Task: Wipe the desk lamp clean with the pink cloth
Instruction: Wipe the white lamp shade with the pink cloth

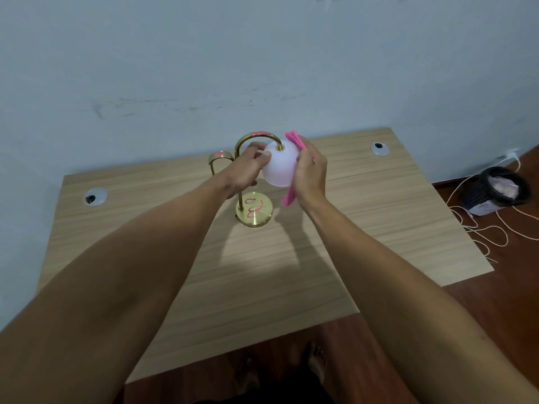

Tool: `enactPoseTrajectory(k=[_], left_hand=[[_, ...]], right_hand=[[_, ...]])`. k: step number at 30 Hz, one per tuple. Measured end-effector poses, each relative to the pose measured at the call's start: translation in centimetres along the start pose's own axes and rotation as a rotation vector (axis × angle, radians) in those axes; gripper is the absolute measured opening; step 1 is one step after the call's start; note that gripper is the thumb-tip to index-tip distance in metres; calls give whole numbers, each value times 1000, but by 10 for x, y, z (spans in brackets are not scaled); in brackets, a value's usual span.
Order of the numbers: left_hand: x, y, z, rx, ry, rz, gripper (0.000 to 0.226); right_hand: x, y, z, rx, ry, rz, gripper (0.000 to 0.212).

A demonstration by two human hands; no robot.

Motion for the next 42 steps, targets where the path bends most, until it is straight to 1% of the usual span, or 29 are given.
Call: enactPoseTrajectory(k=[2,4,5,6,8,9,10,13,15,19,23,25,27,29,31,32,34,35,36,37,38,40,41,42], left_hand=[[0,-1,0,-1,1,9,38],[-1,-1,1,-3,-1,19,36],[-1,-1,1,-6,-5,21,36],[-1,0,1,-7,-11,21,36],[-1,1,1,-9,-20,18,37],[-1,1,1,-8,-21,17,37],[-1,2,1,-8,-21,17,37],[-1,0,1,-22,-12,27,34],[-1,0,1,-29,-14,34,32],[1,6,2,-12,-43,48,27],[1,6,2,-4,-46,68,25],[2,5,1,-11,-40,92,23],[1,3,0,-11,-30,109,22],[1,3,-1,-8,-18,118,21],[2,2,-2,-6,-17,124,21],[1,2,-1,-5,-18,124,21],[1,2,-1,-8,-18,120,21],[0,2,0,-9,-18,118,22],[0,3,0,-9,-20,115,22],[1,3,0,-8,-19,114,22],[1,3,1,-7,-17,114,22],[1,4,2,-8,-9,111,23],[1,4,3,-9,-6,110,22],[1,4,3,-10,-3,110,22]], right_hand=[[10,-4,17,-102,-64,59,59],[16,3,46,-274,-86,208,67],[14,12,54,-323,-77,233,71],[8,19,53,-297,-50,210,73],[-4,28,35,-128,20,131,72],[-4,26,26,-89,28,129,71],[-2,20,21,-100,17,152,71],[18,9,33,-300,-81,313,77],[25,22,53,-414,-108,425,84],[21,52,72,-507,-158,554,94],[22,52,67,-549,-165,626,92],[24,50,67,-629,-141,701,92],[26,53,72,-743,-130,815,87],[25,62,79,-833,-130,986,73],[24,73,83,-888,-152,1172,65],[24,77,86,-906,-181,1223,64],[20,81,95,-953,-228,1220,61],[15,81,98,-951,-229,1165,59],[6,82,94,-854,-224,1076,58],[-8,88,85,-659,-212,962,57],[-25,96,73,-414,-149,832,53],[-73,113,51,43,125,552,36],[-91,122,44,222,235,421,37],[-101,127,38,333,287,297,41]])
Point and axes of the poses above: each hand's wrist, its own z-axis away from the middle knuckle, its own x-axis out of the palm, y = z × x, the point moved 10 cm from there along -z, towards the middle knuckle, and after that the axes turned 6 degrees about x, right-handed, at the moved point
